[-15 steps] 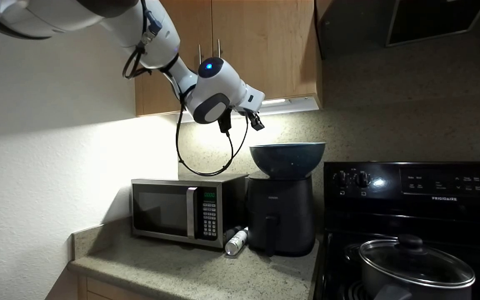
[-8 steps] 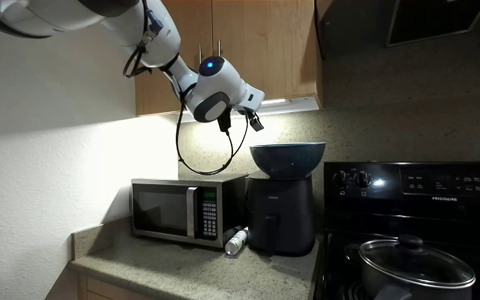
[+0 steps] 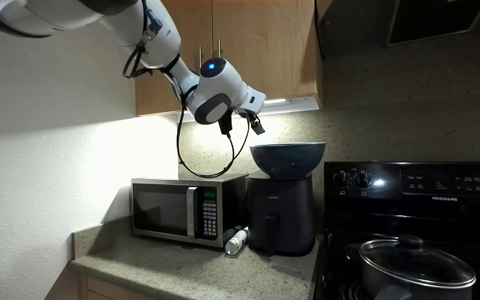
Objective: Put the clear lid in the bowl.
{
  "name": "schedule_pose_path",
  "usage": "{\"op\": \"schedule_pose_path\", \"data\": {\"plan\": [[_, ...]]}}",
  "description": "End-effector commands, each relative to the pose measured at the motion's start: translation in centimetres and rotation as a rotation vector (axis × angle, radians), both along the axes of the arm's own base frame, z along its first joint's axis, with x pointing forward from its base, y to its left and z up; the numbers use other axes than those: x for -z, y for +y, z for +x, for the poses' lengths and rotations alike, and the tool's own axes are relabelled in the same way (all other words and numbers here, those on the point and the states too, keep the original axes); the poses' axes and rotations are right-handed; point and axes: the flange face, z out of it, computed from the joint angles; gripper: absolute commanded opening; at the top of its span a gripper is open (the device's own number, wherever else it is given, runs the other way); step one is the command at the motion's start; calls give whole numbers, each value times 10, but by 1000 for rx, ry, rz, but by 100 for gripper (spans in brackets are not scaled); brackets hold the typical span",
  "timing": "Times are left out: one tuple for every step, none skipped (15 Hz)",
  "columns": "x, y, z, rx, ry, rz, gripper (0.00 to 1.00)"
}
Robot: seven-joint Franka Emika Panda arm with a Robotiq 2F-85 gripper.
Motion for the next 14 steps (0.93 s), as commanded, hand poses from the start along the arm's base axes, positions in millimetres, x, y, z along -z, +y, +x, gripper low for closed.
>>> {"op": "schedule_pose_path", "data": {"plan": [[8,-30,-39,-13,96,-32,100],[6,-37,-45,-4,101,-29,100],[6,-47,-53,8,111,-20,100],[6,-55,-59,23,113,-20,100],[4,-63,-64,40,108,-18,100],[2,-70,-67,56,103,-16,100],[4,-65,-50,57,87,-40,100],[3,-71,-55,65,88,-41,100],[2,-74,-58,69,88,-40,100],[2,-75,-60,69,88,-39,100],[3,-74,-60,66,89,-39,100],[-1,-70,-65,52,86,-61,100],[-7,-68,-76,32,85,-93,100],[-12,-66,-83,21,78,-112,100]]}}
